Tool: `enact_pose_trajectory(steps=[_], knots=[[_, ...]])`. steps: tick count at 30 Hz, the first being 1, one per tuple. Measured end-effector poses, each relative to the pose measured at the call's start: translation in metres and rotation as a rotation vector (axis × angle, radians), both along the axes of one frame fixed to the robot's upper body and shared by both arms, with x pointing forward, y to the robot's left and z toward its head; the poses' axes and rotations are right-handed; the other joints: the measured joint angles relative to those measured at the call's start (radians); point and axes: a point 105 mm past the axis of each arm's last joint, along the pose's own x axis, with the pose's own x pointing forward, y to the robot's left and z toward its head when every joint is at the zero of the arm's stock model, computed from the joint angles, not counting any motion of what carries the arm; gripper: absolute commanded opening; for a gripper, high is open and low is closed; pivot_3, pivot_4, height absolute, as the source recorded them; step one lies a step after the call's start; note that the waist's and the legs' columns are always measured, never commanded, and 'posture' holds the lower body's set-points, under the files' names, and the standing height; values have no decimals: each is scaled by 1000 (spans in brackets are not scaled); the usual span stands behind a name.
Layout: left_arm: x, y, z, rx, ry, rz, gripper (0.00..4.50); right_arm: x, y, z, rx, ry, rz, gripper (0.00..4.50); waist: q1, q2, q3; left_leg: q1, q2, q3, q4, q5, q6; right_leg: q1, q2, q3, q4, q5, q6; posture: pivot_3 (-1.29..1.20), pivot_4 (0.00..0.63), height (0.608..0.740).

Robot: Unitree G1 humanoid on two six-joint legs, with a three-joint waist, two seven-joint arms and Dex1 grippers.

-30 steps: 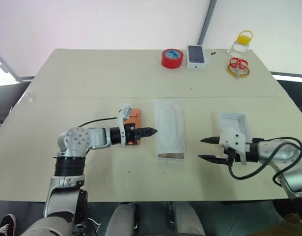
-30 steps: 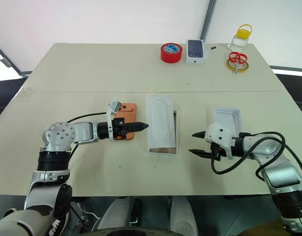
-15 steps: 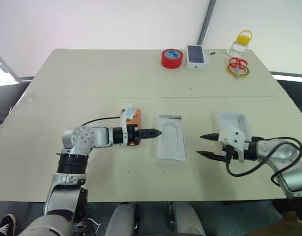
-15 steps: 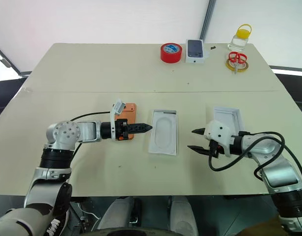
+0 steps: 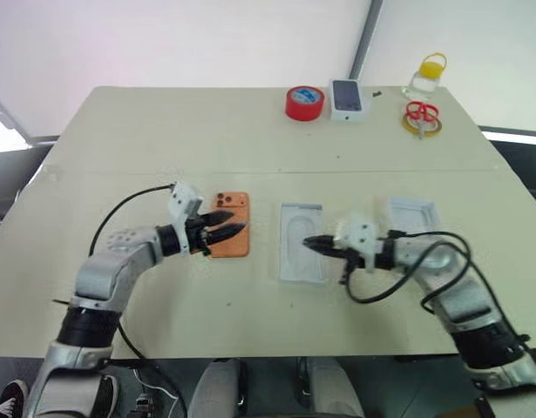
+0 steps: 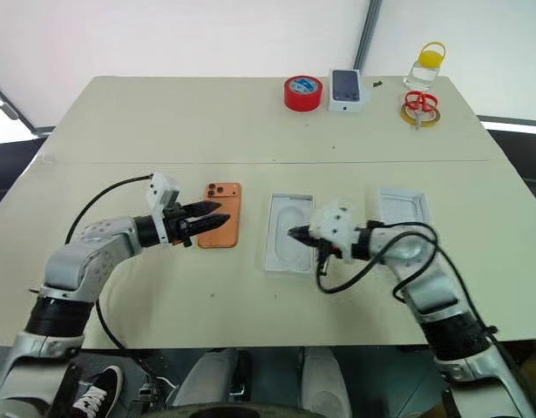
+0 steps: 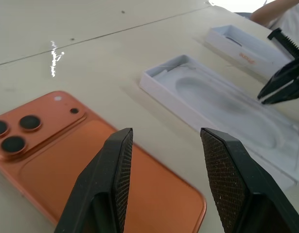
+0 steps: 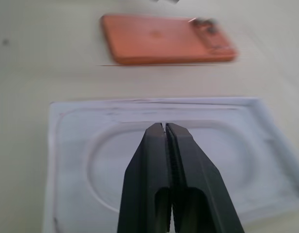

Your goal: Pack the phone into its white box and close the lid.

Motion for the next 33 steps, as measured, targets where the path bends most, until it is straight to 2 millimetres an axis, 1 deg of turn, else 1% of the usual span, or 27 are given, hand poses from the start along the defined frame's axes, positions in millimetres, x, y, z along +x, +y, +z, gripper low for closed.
enact_pose_trajectory(steps=[2,5,8,10,13,16,18,19,21,23,25,26,28,30,32,33], knots=[[2,4,6,-16,-54,29,2345,6,3,-11,-97,-21,15,71,3,0,0,-1,-1,0,1,0,0,0,0,-1,0,0,0,0,150,740],[2,2,15,-52,-111,71,2345,15,5,-9,-178,-80,46,71,-2,0,0,-1,-1,0,1,0,1,0,0,0,-1,1,0,0,150,740],[-4,-1,18,-69,-125,84,2345,21,3,-7,-253,-126,89,71,-3,0,0,0,0,0,0,0,1,0,1,0,0,1,0,0,150,740],[-9,-1,17,-68,-125,87,2345,27,-1,-6,-312,-180,112,71,-4,0,0,0,0,0,0,0,1,1,1,-1,0,1,0,0,150,740],[-16,3,15,-89,-102,109,2345,32,-1,-8,-280,-164,99,71,-5,-1,0,2,1,0,0,0,1,3,2,0,0,1,0,0,150,740],[-18,9,14,-103,-93,143,2345,28,7,-7,-203,-96,112,71,-4,0,0,2,1,0,0,0,1,3,3,0,0,0,0,0,150,740],[-18,10,15,-117,-89,157,2345,26,15,-3,-124,-43,114,71,-3,0,0,2,1,0,0,0,1,3,3,0,1,1,0,0,150,740],[-18,10,15,-121,-89,158,2345,29,15,0,-124,-62,113,71,-3,0,0,2,1,0,1,0,1,3,3,0,1,1,0,0,150,740],[-17,10,14,-124,-77,166,2345,44,7,8,-182,-159,73,71,-3,0,0,2,1,0,1,0,1,3,3,0,1,1,0,0,150,740],[-15,12,11,-131,-29,184,2345,59,-5,11,-258,-249,23,71,-3,0,0,2,1,0,1,0,1,3,3,0,1,1,0,0,150,740],[-11,17,6,-135,47,215,2345,64,-9,3,-312,-285,10,71,-5,0,0,2,1,-1,0,0,0,2,4,0,1,1,0,0,150,740],[-9,19,3,-142,90,229,2345,64,-9,-2,-334,-295,17,71,-7,0,0,2,1,-1,0,0,0,2,4,0,1,1,0,0,150,740],[-6,26,3,-164,144,254,2345,65,-6,-1,-348,-322,32,71,-11,0,0,2,1,-1,0,0,0,2,4,0,2,1,0,0,150,740],[-6,35,2,-186,207,281,2345,69,-2,1,-315,-306,13,71,-20,0,0,2,1,-1,0,0,0,2,4,0,2,1,0,0,150,740],[-3,48,1,-200,264,331,2345,74,3,7,-293,-315,6,71,-27,0,0,2,1,-1,0,0,0,2,4,0,3,1,0,0,150,740],[-3,54,-1,-210,307,356,2345,78,7,14,-255,-319,-7,71,-28,0,0,2,1,-2,0,0,0,2,4,0,4,1,1,0,150,740]])
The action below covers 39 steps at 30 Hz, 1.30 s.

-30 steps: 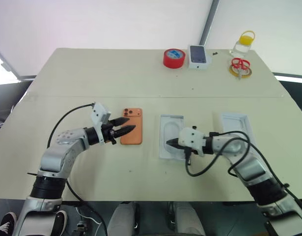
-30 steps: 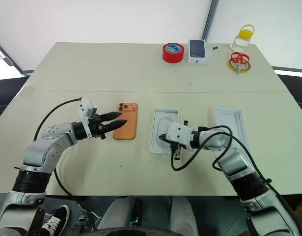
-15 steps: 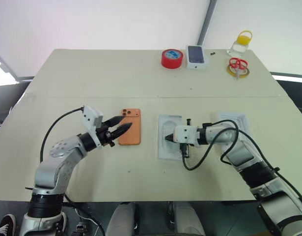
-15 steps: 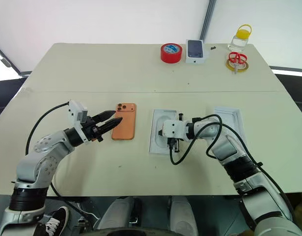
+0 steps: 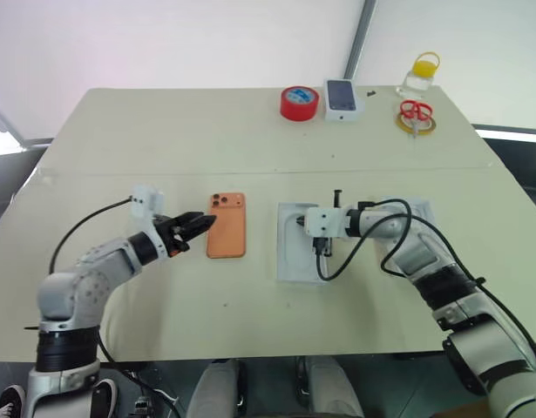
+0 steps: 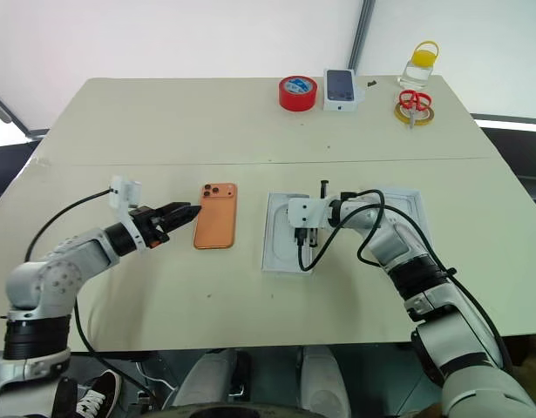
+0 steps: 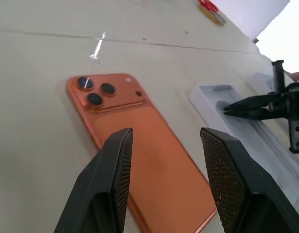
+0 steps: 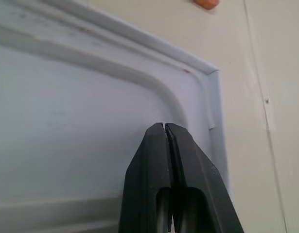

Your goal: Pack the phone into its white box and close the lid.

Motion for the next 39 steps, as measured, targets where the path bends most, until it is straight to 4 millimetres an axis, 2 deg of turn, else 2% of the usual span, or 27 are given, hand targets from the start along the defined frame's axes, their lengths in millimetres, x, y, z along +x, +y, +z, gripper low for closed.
enact_pose_trajectory(steps=[3,6,10,15,20,26,32,35,36,39], knots=[[6,10,2,-76,69,57,2345,7,27,32,180,-18,19,71,-3,0,0,0,0,-1,0,0,-1,-2,0,0,4,2,3,0,150,740],[13,14,10,-148,104,94,2345,4,55,45,253,-12,68,71,2,0,0,0,0,-1,0,2,-3,-2,0,0,6,1,3,0,150,740],[20,22,1,-176,230,156,2345,-5,73,25,170,52,119,71,3,-1,0,0,-2,-2,0,2,-4,-2,-1,0,7,2,3,0,150,740],[12,10,-10,-175,335,81,2345,-15,76,-12,-23,194,153,71,-4,-1,0,0,-1,-2,0,5,-8,-3,0,0,7,2,3,0,150,740],[12,6,-24,-151,375,67,2345,-11,84,-7,-49,233,157,71,-4,-1,0,0,-1,-2,-1,7,-12,-4,0,0,8,2,2,0,150,740],[15,2,-26,-122,354,52,2345,-3,95,-15,-94,205,136,71,0,-1,-1,1,-1,-2,-2,7,-13,-3,-1,0,8,2,2,0,150,740],[20,-3,-32,-92,349,40,2345,2,103,-18,-116,187,116,71,0,-1,-1,13,-1,-2,-6,4,-9,7,-1,0,8,0,-1,0,150,740],[22,-7,-32,-99,346,32,2345,1,106,-18,-114,187,122,71,-1,0,-2,13,-1,-2,-6,4,-9,7,-1,1,8,0,-1,0,150,740],[24,-15,-33,-131,353,24,2345,0,106,-18,-113,189,124,71,2,0,-3,13,-2,-2,-6,4,-9,7,-1,1,8,0,-1,0,150,740],[26,-23,-32,-152,363,26,2345,2,103,-18,-116,186,113,71,6,0,-3,13,-3,-2,-6,4,-9,8,-3,0,8,0,0,0,150,740]])
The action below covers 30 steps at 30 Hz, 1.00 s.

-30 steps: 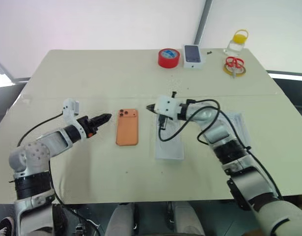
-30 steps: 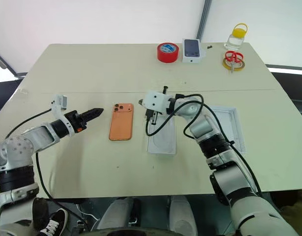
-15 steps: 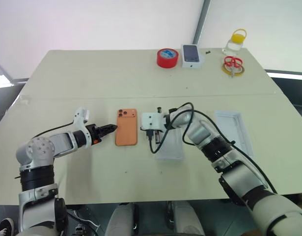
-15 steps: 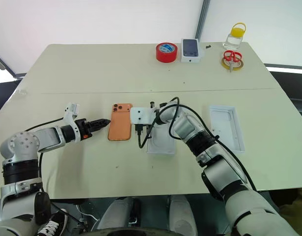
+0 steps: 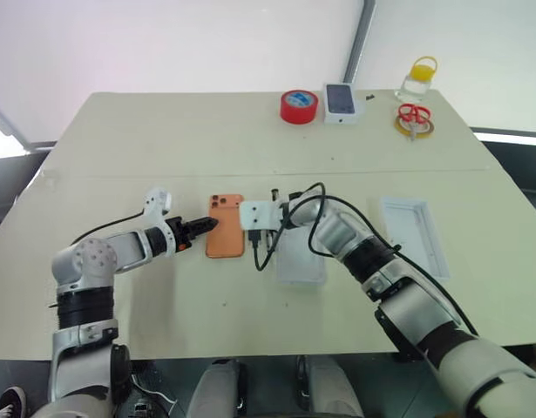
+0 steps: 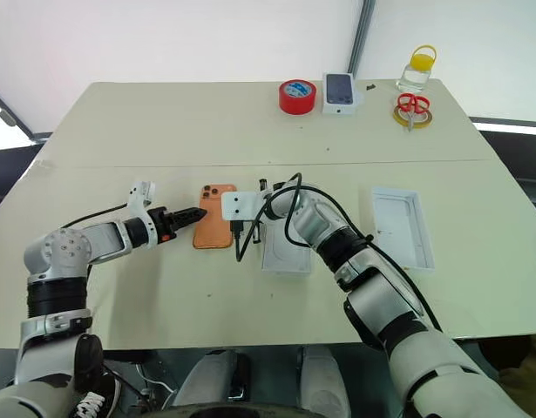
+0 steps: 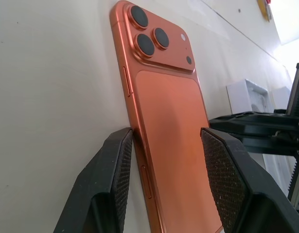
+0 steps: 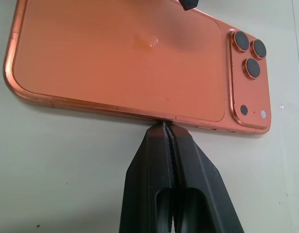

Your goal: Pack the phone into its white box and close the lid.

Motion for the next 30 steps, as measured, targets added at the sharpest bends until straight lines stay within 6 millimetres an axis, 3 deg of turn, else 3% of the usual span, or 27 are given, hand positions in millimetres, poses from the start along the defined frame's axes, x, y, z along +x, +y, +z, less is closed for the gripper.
enact_pose_trajectory(steps=[5,14,17,20,30], knots=[[0,-17,1,-44,31,-56,2345,-1,2,-1,5,-2,1,71,-8,0,0,-1,0,0,-1,0,0,-2,0,0,0,1,2,0,150,740],[0,-16,2,-47,36,-60,2345,-1,2,-1,10,-5,-1,71,-11,0,0,0,0,0,-2,1,-1,-2,1,0,0,1,2,0,150,740],[-2,-12,-1,-57,56,-58,1446,-1,2,-1,11,-6,2,0,-12,0,0,-1,0,0,-2,1,-1,-3,1,0,0,1,2,0,150,740],[-5,-15,4,-145,55,-82,68,-1,2,-1,12,-8,1,0,-10,-1,0,-1,1,0,-3,1,-1,-3,1,0,0,1,2,0,150,740],[-7,-11,3,-184,70,-59,30,0,4,1,49,-11,-7,0,-12,-1,0,0,1,0,-6,1,-2,-4,1,1,-1,1,2,0,150,740]])
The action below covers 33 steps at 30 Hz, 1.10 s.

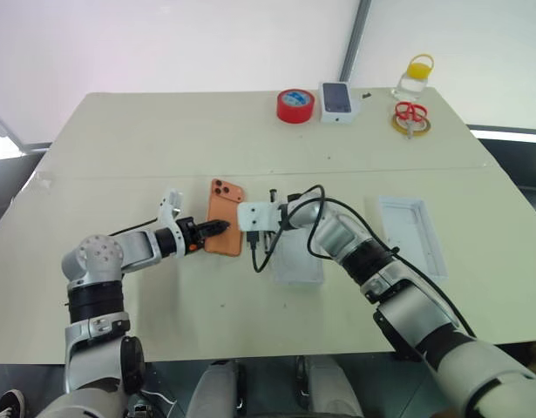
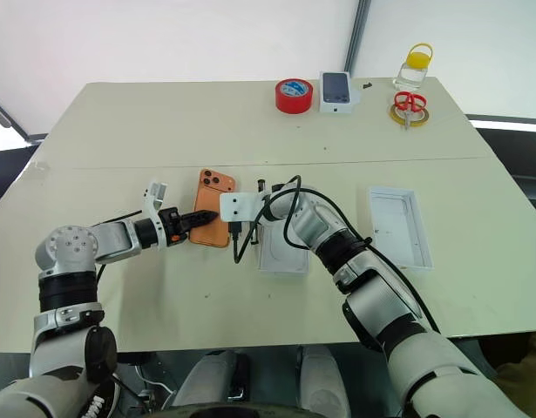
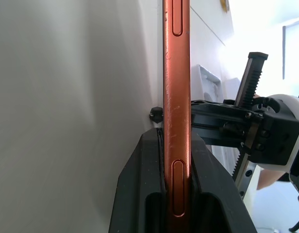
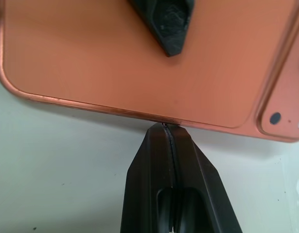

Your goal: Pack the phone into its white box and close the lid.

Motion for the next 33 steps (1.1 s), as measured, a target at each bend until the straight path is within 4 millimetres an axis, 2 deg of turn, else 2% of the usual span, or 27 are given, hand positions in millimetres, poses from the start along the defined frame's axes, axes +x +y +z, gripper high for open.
enact_pose_trajectory(steps=[3,5,6,8,11,15,19,22,24,26,29,33], knots=[[-1,3,-2,-62,21,37,30,0,-1,7,102,62,-32,0,1,-1,2,-1,0,0,-1,0,-1,-2,0,0,0,0,0,0,150,740],[-3,7,-3,-106,26,63,30,-6,-1,21,223,130,-24,0,1,-1,3,-2,0,0,-4,1,-1,-3,0,0,-1,0,0,0,150,740],[-3,8,-2,-126,25,71,9,-8,0,29,278,161,-18,252,1,-2,3,-2,0,0,-5,1,-2,-4,0,0,-1,0,0,0,150,740],[-3,7,4,-181,3,74,0,-15,-4,45,377,227,14,863,3,-2,4,-3,1,0,-6,2,-2,-5,0,0,-1,0,0,0,150,740],[-5,12,14,-234,-34,86,0,-36,-20,60,498,366,98,2320,5,-3,4,-3,0,0,-6,1,-2,-5,0,0,-2,0,0,0,150,740],[-10,16,13,-260,-50,111,0,-67,-55,49,484,463,136,4389,7,-3,4,-3,0,1,-6,1,-1,-5,-1,0,-3,0,0,0,150,740],[-11,19,9,-269,-56,136,0,-105,-86,32,408,560,168,4389,8,-6,6,-5,0,1,-6,1,-1,-5,-1,-1,-4,0,-1,0,150,740],[-11,17,14,-254,-85,132,0,-118,-110,14,281,503,143,4389,9,-9,8,-4,1,1,-6,1,-1,-5,0,-1,-6,-2,-3,0,150,740],[-10,14,15,-250,-96,122,0,-123,-119,3,241,487,126,4389,8,-9,8,-4,2,1,-6,1,-2,-5,1,-1,-7,-2,-3,0,150,740],[-10,10,16,-246,-100,110,0,-123,-118,-1,238,454,119,3862,7,-10,9,-5,2,2,-6,1,-2,-5,2,0,-8,-2,-2,0,150,740],[-9,5,17,-239,-105,92,0,-118,-118,0,222,375,111,2571,11,-11,9,-5,2,1,-6,1,-2,-5,2,-1,-8,-2,-2,0,150,740],[-8,5,18,-231,-107,89,0,-114,-116,2,234,334,93,2571,11,-12,10,-6,2,1,-6,1,-2,-4,2,-1,-10,-2,-3,0,150,740]])
